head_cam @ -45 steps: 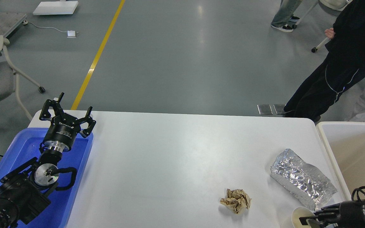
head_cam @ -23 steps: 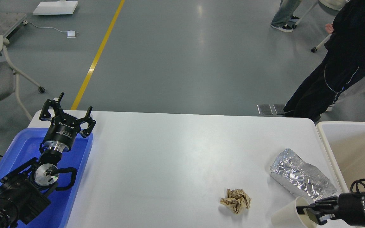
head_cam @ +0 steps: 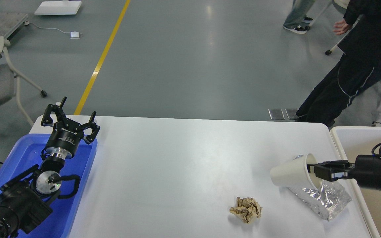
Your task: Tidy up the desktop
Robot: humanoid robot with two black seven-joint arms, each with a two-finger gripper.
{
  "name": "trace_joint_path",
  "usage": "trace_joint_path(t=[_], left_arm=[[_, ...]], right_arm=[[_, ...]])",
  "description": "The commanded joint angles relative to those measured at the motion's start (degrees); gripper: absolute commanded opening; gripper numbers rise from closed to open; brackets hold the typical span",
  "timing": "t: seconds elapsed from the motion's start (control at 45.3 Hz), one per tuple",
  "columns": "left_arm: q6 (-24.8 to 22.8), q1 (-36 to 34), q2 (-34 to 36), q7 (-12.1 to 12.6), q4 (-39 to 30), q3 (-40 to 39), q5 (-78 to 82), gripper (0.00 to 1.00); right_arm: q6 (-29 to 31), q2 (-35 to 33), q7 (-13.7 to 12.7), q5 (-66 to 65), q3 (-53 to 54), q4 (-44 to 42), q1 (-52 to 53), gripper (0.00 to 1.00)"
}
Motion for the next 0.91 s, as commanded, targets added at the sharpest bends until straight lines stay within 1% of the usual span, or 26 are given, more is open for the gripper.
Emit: trace_joint_path(t=[0.0, 0.066, 0.155, 0.243, 0.309, 0.398, 0.486, 0.641, 0.773, 0.839, 0.884], left_arm=[[0.0, 0.0, 0.0, 0.0, 0.0, 0.0, 0.0, 1.0], [0.1, 0.0, 0.0, 0.0, 0.0, 0.0, 0.0, 1.0], [0.0, 0.0, 0.0, 0.0, 0.0, 0.0, 0.0, 1.0], [0.0, 0.0, 0.0, 0.0, 0.0, 0.0, 0.0, 1.0], [0.0, 0.0, 0.0, 0.0, 0.0, 0.0, 0.0, 1.0], [0.0, 0.0, 0.0, 0.0, 0.0, 0.0, 0.0, 1.0], [0.0, 0.0, 0.0, 0.0, 0.0, 0.0, 0.0, 1.0], [0.0, 0.0, 0.0, 0.0, 0.0, 0.0, 0.0, 1.0], [0.0, 0.0, 0.0, 0.0, 0.0, 0.0, 0.0, 1.0], [0.0, 0.0, 0.0, 0.0, 0.0, 0.0, 0.0, 1.0], [0.0, 0.0, 0.0, 0.0, 0.0, 0.0, 0.0, 1.0]], right_arm=[[8.9, -3.5, 1.0, 15.5, 0.3, 0.3, 14.1, 0.0], [10.4, -3.8, 0.8, 17.5, 0.3, -0.5, 17.2, 0.0], [10.5, -3.7, 0.5, 19.4, 0.1, -2.7, 19.1, 0.0], [10.5, -3.2, 0.3, 20.8, -0.4, -7.7, 18.8, 0.0], [10.5, -2.8, 0.1, 21.5, -1.0, -13.1, 18.8, 0.0], [10.7, -0.1, -0.4, 21.7, -1.8, -22.3, 18.4, 0.0], [10.7, 4.1, -0.5, 23.1, -3.6, -34.1, 17.8, 0.0], [11.0, 13.1, -0.5, 27.8, -10.5, -56.1, 15.3, 0.0], [11.9, 21.1, -0.8, 33.8, -15.7, -73.1, 10.1, 0.0], [11.9, 23.7, -2.8, 35.6, -16.9, -78.0, 7.5, 0.0], [11.9, 24.6, -5.3, 36.1, -16.9, -79.5, 6.5, 0.0]])
